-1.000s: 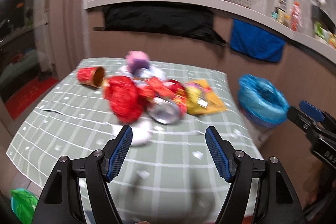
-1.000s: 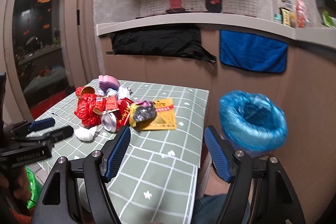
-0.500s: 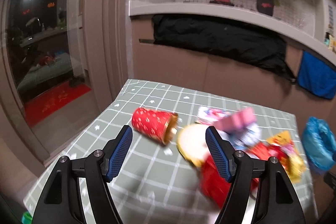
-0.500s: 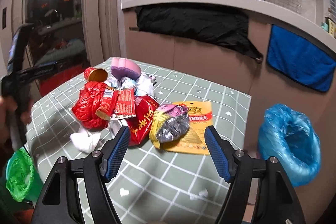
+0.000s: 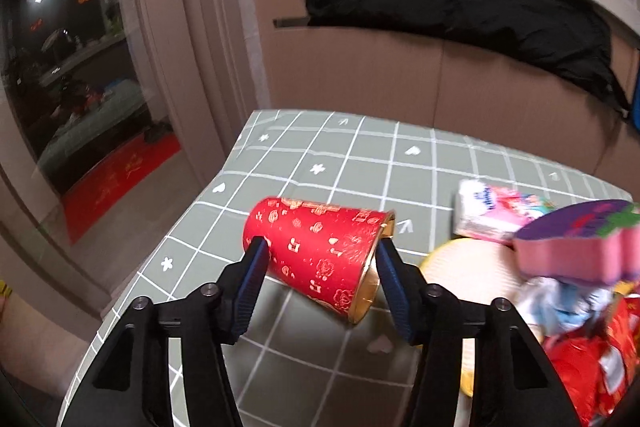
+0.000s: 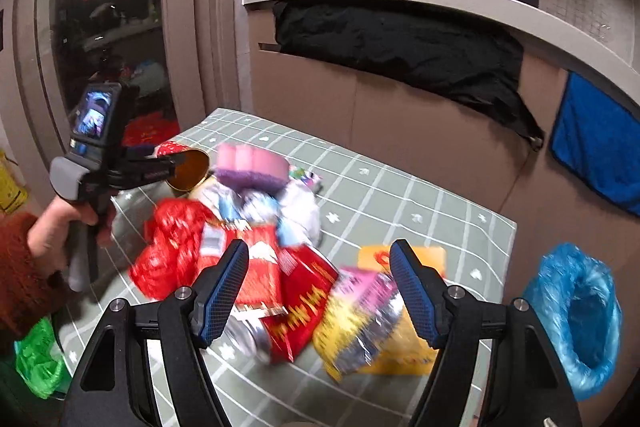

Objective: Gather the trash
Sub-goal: 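Grasp the red paper cup with the left tool while the right tool grasps the pink sponge, then carry the red cup and pink sponge over the blue-lined bin with both tools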

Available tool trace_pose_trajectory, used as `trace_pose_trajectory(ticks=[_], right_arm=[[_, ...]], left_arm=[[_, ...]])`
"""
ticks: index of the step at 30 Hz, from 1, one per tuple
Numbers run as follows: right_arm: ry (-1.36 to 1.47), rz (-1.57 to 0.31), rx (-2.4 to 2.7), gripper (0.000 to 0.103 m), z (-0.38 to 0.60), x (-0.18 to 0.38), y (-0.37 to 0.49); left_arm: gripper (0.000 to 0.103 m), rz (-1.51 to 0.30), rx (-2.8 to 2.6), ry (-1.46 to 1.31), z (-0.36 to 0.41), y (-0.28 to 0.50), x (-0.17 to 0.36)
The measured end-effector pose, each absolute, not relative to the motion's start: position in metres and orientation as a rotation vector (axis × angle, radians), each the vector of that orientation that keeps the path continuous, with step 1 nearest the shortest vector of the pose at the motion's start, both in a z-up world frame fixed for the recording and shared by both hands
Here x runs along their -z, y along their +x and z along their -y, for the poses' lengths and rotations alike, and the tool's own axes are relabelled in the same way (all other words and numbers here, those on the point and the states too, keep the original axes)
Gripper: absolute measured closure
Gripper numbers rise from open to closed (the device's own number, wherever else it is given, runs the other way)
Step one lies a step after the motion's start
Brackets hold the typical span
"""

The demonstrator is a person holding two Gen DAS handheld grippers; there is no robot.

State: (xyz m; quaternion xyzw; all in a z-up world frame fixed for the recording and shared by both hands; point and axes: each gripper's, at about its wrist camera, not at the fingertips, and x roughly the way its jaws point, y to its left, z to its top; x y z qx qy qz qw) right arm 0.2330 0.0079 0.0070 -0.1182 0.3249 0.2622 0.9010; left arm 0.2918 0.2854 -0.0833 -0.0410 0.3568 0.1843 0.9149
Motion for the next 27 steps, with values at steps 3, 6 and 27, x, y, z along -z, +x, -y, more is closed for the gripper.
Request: trace_pose_trajectory(ticks=[3,6,27], right_arm=[[-0.225,-0.677,-0.58,0.033,-0.03,-0.014,0.246],[-0.21,-0.686,-0.61,0.033,-0.062,-0.017,0.267],[-0.204,-0.766,-0.597,0.051,-0.079,-0.001,0.313]], left_arm=[[0.07,-0.749,-0.378,-0.096,-0.294,0.295,0.088],[0.085,-0.732,-0.378,-0.148,-0.307,0.291,0.088],[0.097,-0.601,-0.25,-0.241,-0.292,0.228,0.038]])
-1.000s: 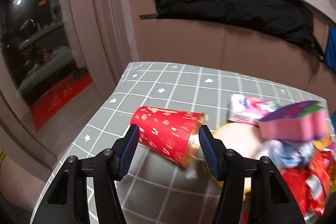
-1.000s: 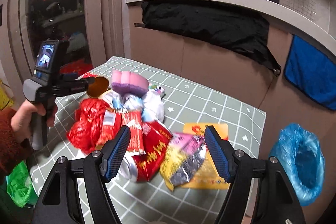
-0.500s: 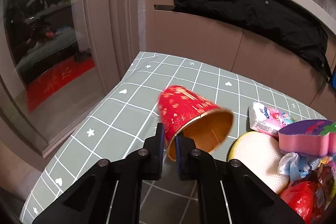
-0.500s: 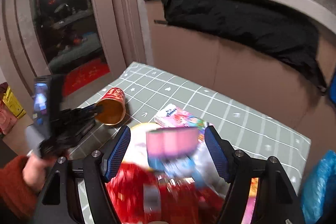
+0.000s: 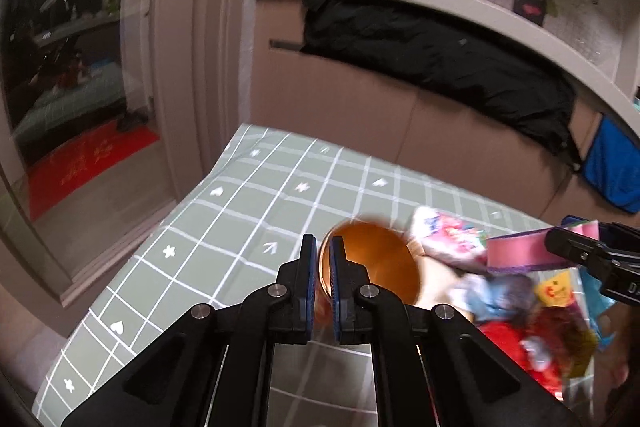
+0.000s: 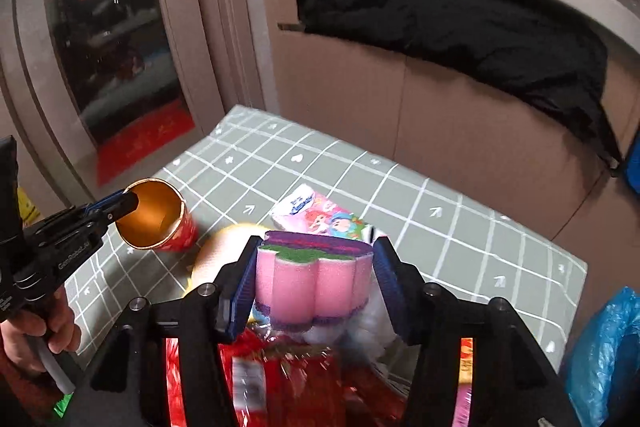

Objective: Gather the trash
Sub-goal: 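Carry the red cup and pink sponge over the blue-lined bin with both tools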

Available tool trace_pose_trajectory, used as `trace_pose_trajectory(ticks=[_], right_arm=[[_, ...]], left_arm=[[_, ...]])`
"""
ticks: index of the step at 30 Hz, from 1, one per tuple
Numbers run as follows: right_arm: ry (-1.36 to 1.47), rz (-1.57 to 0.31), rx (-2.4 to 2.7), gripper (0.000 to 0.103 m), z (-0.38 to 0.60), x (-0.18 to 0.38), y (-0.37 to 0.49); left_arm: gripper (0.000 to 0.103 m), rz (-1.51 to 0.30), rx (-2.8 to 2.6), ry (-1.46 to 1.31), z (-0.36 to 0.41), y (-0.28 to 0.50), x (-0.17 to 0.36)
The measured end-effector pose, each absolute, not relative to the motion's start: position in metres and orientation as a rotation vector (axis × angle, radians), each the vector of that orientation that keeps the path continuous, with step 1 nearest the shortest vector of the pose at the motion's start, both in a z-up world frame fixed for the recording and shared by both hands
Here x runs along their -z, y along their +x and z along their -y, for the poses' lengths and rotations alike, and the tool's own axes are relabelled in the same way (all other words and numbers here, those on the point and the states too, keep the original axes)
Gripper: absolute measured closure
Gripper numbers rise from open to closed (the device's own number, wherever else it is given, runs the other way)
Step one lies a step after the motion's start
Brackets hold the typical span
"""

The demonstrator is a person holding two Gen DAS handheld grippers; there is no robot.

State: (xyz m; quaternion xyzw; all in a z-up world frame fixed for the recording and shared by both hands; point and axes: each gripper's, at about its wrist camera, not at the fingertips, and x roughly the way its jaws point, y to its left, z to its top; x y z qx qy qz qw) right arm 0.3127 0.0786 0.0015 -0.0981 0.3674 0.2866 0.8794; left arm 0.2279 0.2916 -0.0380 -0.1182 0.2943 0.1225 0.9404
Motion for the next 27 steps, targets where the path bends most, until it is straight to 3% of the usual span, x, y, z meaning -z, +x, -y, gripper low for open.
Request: trace_pose_trajectory(ticks=[8,14,16,18,27], right_arm=[[-0.146,-0.737,-0.58,0.051,-0.031,-0.023,0.298],[-0.147,-0.736,-0.583,0.051,-0.012,-0.019,0.287],[-0.137,-0.737,-0.589,0.051,-0.009,-0.017,0.285],[-0.133,-0.74,-0.589,0.051,-0.008,-0.015,0.285],[-0.157,-0.747,-0.603,0.051,-0.027,-0.009,0.281]], left_arm=[[0.097,-0.562,-0.199,-0.201,-0.251,0.218,0.005],[0.095,-0.576,-0.181,-0.253,-0.271,0.195,-0.003],[0.084,-0.563,-0.174,-0.272,-0.283,0.181,-0.007],[0.049,-0.557,-0.194,-0.278,-0.293,0.171,-0.007],[0.046,-0.708,-0.222,-0.473,-0.33,0.192,0.03]])
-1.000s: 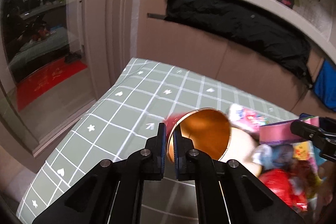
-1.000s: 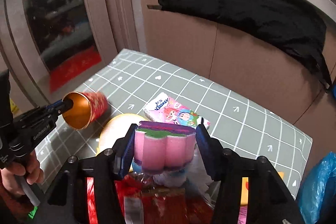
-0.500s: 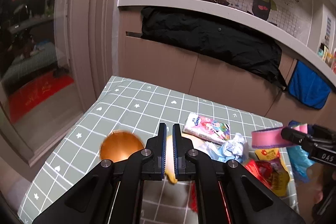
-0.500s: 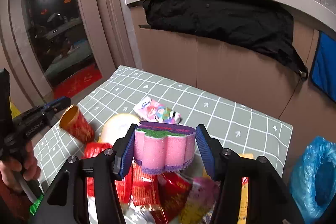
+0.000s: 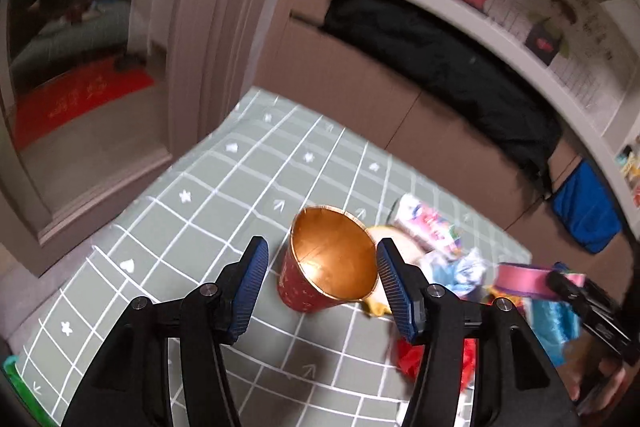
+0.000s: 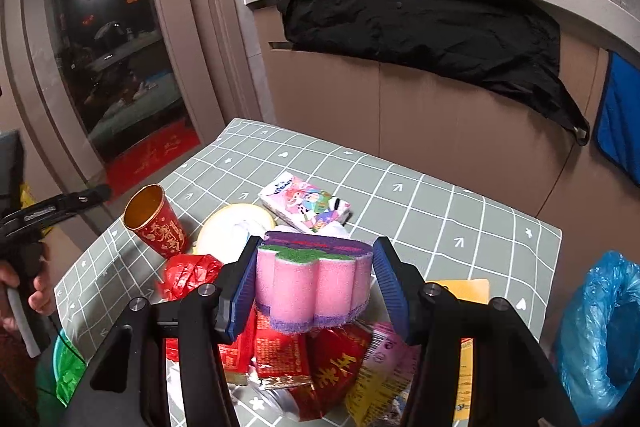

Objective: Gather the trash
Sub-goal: 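Carry the red cup and pink sponge over the blue-lined bin with both tools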

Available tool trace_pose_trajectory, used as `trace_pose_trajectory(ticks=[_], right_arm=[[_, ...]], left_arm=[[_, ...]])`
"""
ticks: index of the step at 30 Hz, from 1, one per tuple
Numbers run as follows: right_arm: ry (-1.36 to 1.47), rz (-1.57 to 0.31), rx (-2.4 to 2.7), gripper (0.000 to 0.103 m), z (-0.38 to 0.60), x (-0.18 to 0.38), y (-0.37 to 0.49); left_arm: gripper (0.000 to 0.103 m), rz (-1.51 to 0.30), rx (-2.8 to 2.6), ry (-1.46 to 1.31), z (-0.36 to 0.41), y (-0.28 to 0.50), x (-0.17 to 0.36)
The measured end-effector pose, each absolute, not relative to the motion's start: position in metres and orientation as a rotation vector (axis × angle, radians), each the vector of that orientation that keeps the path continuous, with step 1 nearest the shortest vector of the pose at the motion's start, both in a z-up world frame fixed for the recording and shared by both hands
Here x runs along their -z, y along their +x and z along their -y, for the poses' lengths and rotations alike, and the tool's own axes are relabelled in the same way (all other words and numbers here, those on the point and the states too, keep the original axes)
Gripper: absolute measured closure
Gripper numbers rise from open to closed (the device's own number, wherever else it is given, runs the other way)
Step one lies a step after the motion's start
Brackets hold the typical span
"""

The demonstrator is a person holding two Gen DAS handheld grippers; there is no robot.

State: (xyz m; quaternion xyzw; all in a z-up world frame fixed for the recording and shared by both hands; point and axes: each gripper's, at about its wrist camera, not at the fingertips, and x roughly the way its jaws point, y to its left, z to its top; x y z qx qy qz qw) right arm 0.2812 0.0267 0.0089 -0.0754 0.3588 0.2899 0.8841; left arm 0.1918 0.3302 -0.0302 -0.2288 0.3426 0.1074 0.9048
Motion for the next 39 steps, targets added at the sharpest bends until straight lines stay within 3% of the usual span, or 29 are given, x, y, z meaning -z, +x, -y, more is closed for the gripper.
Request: trace_pose_trajectory(ticks=[7,9,12,14,29,39], right_arm=[[-0.223,-0.718,-0.581,0.051,-0.033,-0.007,0.27],[-0.213,-0.729,-0.581,0.051,-0.03,-0.005,0.272],[-0.19,-0.746,-0.585,0.051,-0.027,-0.002,0.274],[-0.185,-0.745,-0.585,0.051,-0.024,-0.001,0.274],[-0.116,-0.633,-0.563,0.051,0.021,-0.027,0.264],[-0.061,-0.505,-0.379,0.051,0.136,-0.061,0.256]], left_arm=[[0.064,-0.796,-0.328,-0.462,-0.334,0.219,0.061],[0.078,-0.824,-0.326,-0.456,-0.333,0.225,0.069],[0.091,-0.824,-0.318,-0.431,-0.327,0.227,0.071],[0.095,-0.807,-0.308,-0.41,-0.322,0.227,0.069],[0.097,-0.555,-0.189,-0.173,-0.216,0.197,-0.016],[0.097,-0.471,0.058,-0.096,-0.084,0.235,-0.062]])
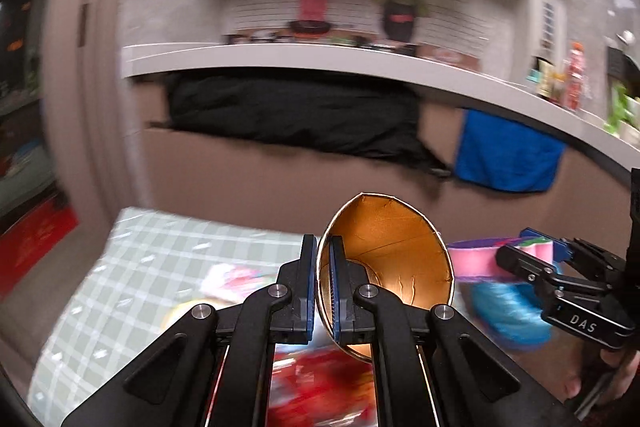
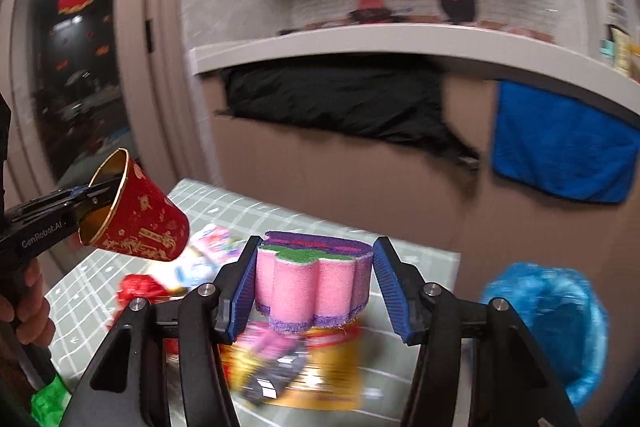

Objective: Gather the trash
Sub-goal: 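Carry the red cup and pink sponge over the blue-lined bin with both tools, then open both tools to drop the cup and sponge into the bin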

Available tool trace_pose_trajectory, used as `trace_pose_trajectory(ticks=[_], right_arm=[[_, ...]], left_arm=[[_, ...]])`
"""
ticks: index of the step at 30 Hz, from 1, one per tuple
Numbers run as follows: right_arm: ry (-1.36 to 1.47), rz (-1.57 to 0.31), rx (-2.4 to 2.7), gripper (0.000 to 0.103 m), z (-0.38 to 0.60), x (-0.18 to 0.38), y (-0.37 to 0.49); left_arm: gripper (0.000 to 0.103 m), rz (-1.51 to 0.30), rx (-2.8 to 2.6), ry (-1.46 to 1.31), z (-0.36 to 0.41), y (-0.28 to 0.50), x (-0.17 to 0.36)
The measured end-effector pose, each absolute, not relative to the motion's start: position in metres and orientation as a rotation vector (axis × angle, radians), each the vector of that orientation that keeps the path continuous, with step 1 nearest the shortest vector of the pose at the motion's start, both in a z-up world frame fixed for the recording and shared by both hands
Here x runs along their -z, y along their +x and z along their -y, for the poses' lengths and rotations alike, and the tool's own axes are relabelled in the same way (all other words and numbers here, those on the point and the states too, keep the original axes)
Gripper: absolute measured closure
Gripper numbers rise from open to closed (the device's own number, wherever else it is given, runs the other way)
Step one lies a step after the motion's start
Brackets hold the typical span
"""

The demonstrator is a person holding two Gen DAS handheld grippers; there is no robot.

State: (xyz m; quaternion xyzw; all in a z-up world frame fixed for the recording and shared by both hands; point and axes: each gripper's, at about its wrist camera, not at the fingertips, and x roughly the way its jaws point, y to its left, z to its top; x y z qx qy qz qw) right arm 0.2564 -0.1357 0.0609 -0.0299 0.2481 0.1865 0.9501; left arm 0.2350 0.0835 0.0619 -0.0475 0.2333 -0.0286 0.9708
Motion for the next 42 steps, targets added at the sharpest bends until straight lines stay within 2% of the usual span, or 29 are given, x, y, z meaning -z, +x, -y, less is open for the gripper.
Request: trace_pose_trajectory(ticks=[9,18,27,38,41,42], right_arm=[[0.027,-0.467,-0.099,0.051,0.287,-0.07,0.26],[0.119,-0.532,0.046,0.051,0.379,-0.038,0.274],[0.135,-0.598,0.081,0.051,0.403,-0.004,0.302],[0.145,-0.633,0.102,0.051,0.412,0.02,0.315],[0.139,-0.622,0.107,0.048,0.412,0.022,0.314],[0.134,-0.624,0.11,0.047,0.411,0.022,0.316]], left_arm=[[0.097,-0.521,0.312,-0.021,0.079,0.298,-0.046],[0.097,-0.583,0.45,0.012,0.191,0.339,-0.013],[0.097,-0.668,0.498,0.027,0.23,0.369,0.018],[0.097,-0.745,0.514,0.019,0.241,0.391,0.043],[0.093,-0.747,0.521,-0.012,0.238,0.395,0.043],[0.089,-0.749,0.527,-0.032,0.236,0.396,0.042]])
